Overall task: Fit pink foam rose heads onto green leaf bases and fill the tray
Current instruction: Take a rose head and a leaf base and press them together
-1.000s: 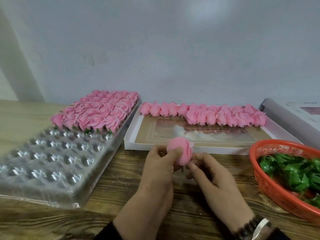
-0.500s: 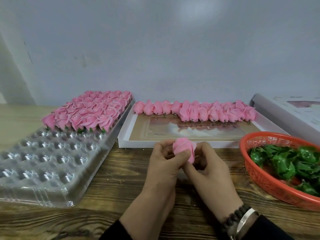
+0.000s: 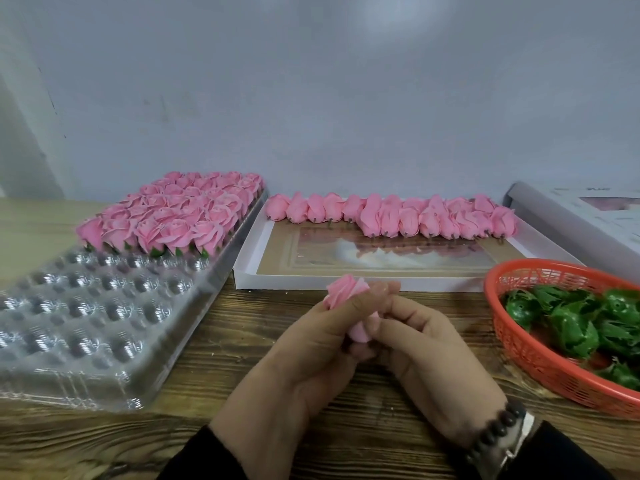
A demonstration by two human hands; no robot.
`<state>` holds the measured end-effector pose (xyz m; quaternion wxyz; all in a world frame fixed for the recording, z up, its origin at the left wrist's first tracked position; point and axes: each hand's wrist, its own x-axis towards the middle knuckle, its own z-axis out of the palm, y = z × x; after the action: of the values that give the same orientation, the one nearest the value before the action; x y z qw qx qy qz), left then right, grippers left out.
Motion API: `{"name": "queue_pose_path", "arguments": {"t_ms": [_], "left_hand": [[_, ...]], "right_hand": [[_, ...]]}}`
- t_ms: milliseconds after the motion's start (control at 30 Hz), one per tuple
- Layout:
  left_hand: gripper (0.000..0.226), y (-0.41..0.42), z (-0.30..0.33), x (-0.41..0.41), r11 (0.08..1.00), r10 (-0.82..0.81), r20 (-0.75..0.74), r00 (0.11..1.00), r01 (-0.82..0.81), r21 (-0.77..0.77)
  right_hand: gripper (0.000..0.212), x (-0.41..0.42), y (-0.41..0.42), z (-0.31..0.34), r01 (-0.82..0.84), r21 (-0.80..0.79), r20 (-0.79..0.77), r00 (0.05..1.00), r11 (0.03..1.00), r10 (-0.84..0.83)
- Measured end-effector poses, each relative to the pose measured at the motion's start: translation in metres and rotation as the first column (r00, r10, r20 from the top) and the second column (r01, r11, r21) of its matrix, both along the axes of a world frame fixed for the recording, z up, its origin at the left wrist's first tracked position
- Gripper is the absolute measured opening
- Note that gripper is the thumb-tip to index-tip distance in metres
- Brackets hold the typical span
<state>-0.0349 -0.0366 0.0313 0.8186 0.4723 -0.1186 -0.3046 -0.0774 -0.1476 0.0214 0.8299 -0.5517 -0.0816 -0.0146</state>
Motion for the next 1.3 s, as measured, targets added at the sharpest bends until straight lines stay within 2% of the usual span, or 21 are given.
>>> {"name": "queue_pose_path", "arguments": {"t_ms": [133, 267, 333, 400, 433, 533, 600, 700, 767, 833, 867, 933, 967, 1033, 1133, 1300], "left_hand": [[0.020, 0.002, 0.001, 0.000, 0.997, 0.060, 0.008, 0.998, -0.060, 0.055], [0.013, -0.002, 0.000, -0.001, 0.990, 0.136, 0.042, 0.990, -0.137, 0.021], [0.013, -0.003, -0.003, -0.001, 0.987, 0.158, 0.039, 0.987, -0.159, 0.030], [0.018, -0.002, -0.003, -0.001, 0.987, 0.153, 0.026, 0.988, -0.154, 0.046], [0.020, -0.002, -0.002, -0.001, 0.988, 0.143, 0.024, 0.989, -0.145, 0.061], [0.027, -0.001, 0.003, -0.002, 0.988, 0.100, 0.012, 0.995, -0.101, 0.114], [0.032, -0.002, 0.004, -0.004, 0.986, 0.106, 0.026, 0.994, -0.109, 0.128], [0.046, -0.001, 0.004, -0.004, 0.969, 0.187, 0.115, 0.976, -0.202, 0.142], [0.040, 0.000, 0.004, -0.003, 0.932, 0.260, 0.252, 0.932, -0.311, 0.189], [0.022, 0.001, 0.002, 0.000, 0.875, 0.295, 0.397, 0.869, -0.413, 0.254], [0.016, 0.001, 0.001, 0.002, 0.840, 0.288, 0.475, 0.832, -0.457, 0.291], [0.034, 0.001, 0.001, 0.002, 0.795, 0.222, 0.600, 0.769, -0.499, 0.345], [0.034, 0.001, 0.001, 0.002, 0.791, 0.171, 0.639, 0.750, -0.492, 0.365], [0.019, -0.001, 0.002, 0.002, 0.779, 0.074, 0.697, 0.713, -0.478, 0.406], [0.005, -0.001, 0.001, 0.003, 0.748, -0.019, 0.715, 0.699, -0.464, 0.474], [0.003, -0.001, 0.000, 0.003, 0.735, -0.120, 0.692, 0.712, -0.405, 0.544]], "right_hand": [[0.020, 0.000, 0.003, -0.002, -0.024, 0.110, -0.055, 0.998, 0.994, 0.030], [0.051, -0.003, 0.007, -0.002, 0.073, -0.098, -0.021, 0.997, 0.993, -0.075], [0.048, -0.003, 0.007, -0.002, 0.127, -0.192, -0.017, 0.991, 0.973, -0.133], [0.032, -0.002, 0.007, -0.002, 0.150, -0.245, -0.008, 0.988, 0.958, -0.157], [0.028, -0.001, 0.006, -0.002, 0.130, -0.211, -0.019, 0.990, 0.969, -0.137], [0.028, 0.001, 0.005, -0.001, 0.017, 0.046, -0.125, 0.992, 0.999, -0.011], [0.026, 0.001, 0.007, 0.000, -0.017, 0.087, -0.155, 0.987, 0.996, 0.031], [0.029, 0.000, 0.006, -0.002, 0.075, -0.085, -0.117, 0.989, 0.994, -0.085], [0.018, 0.001, 0.003, -0.001, 0.217, -0.217, -0.023, 0.974, 0.952, -0.227], [0.015, 0.001, -0.001, 0.000, 0.343, -0.282, 0.072, 0.939, 0.896, -0.336], [0.018, 0.001, -0.003, 0.000, 0.368, -0.300, 0.103, 0.930, 0.880, -0.354], [0.025, 0.000, -0.004, 0.003, 0.371, -0.386, 0.159, 0.929, 0.845, -0.335], [0.029, -0.001, -0.003, 0.005, 0.356, -0.438, 0.184, 0.934, 0.826, -0.305], [0.034, -0.002, -0.003, 0.006, 0.332, -0.500, 0.221, 0.942, 0.800, -0.252], [0.034, -0.003, -0.005, 0.007, 0.317, -0.533, 0.245, 0.945, 0.785, -0.215], [0.028, -0.003, -0.006, 0.011, 0.339, -0.564, 0.327, 0.929, 0.753, -0.173]]}}
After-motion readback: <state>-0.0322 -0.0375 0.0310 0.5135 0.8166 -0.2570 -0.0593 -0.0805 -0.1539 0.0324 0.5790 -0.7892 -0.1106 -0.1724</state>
